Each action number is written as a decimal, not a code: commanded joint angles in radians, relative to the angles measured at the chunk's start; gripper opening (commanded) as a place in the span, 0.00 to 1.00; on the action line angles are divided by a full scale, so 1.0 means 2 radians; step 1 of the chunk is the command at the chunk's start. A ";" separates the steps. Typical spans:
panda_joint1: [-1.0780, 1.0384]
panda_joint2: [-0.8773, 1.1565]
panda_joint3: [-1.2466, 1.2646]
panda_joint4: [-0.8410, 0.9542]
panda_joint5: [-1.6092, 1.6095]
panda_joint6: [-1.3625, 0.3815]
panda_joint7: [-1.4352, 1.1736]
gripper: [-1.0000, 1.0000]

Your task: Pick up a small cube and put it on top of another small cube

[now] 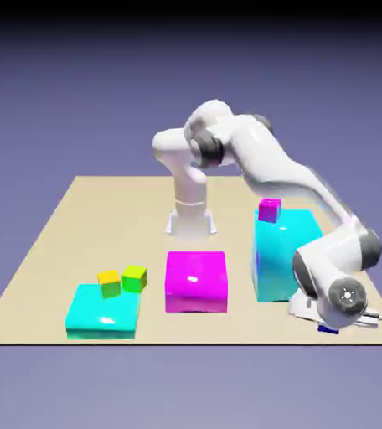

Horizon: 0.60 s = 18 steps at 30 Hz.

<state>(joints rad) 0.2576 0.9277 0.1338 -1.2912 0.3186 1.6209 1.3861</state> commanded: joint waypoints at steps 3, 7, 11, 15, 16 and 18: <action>-0.021 -0.043 -0.039 -0.054 0.019 0.010 -0.003 0.00; -0.048 -0.099 -0.092 -0.127 0.046 0.025 -0.008 0.00; -0.076 -0.156 -0.144 -0.199 0.073 0.039 -0.013 0.00; -0.103 -0.212 -0.196 -0.272 0.099 0.054 -0.018 0.00; -0.110 -0.227 -0.210 -0.290 0.106 0.057 -0.019 0.00; -0.124 -0.255 -0.236 -0.326 0.119 0.065 -0.021 0.00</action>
<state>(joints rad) 0.0098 0.4178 -0.3376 -1.9436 0.5596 1.7507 1.3432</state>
